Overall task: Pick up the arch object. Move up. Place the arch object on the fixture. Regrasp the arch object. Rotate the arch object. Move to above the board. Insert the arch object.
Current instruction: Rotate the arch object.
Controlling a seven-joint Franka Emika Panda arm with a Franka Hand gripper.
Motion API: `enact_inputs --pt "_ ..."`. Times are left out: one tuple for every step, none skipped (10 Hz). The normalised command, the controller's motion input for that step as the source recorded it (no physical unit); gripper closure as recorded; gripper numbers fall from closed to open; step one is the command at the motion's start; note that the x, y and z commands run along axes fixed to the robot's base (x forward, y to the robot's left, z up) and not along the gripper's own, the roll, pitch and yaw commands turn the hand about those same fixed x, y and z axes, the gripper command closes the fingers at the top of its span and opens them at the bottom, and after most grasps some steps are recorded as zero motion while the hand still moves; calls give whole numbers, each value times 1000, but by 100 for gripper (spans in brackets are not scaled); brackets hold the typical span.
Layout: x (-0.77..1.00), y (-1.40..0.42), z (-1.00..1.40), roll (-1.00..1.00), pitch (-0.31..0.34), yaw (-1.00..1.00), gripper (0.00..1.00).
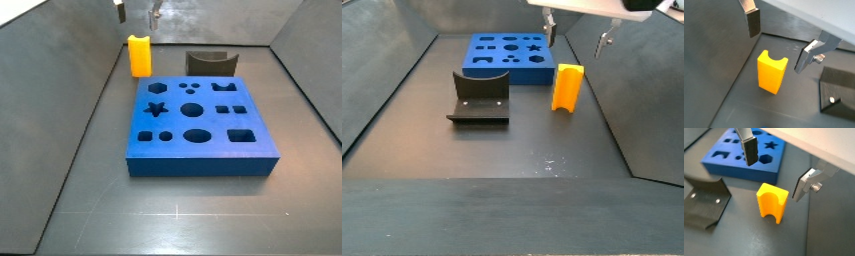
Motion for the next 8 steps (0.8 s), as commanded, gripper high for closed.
enact_inputs --pt "31 -4 -13 1 -16 1000 0" --pt "31 -4 -13 1 -17 1000 0" --pt "31 -4 -13 1 -21 1000 0" --pt "31 -4 -13 2 -25 1000 0" --pt "31 -4 -13 2 -31 962 0" --pt "31 -4 -13 2 -31 715 0" --pt "30 -4 -14 2 -31 415 0" --pt "29 -4 -14 2 -30 251 0"
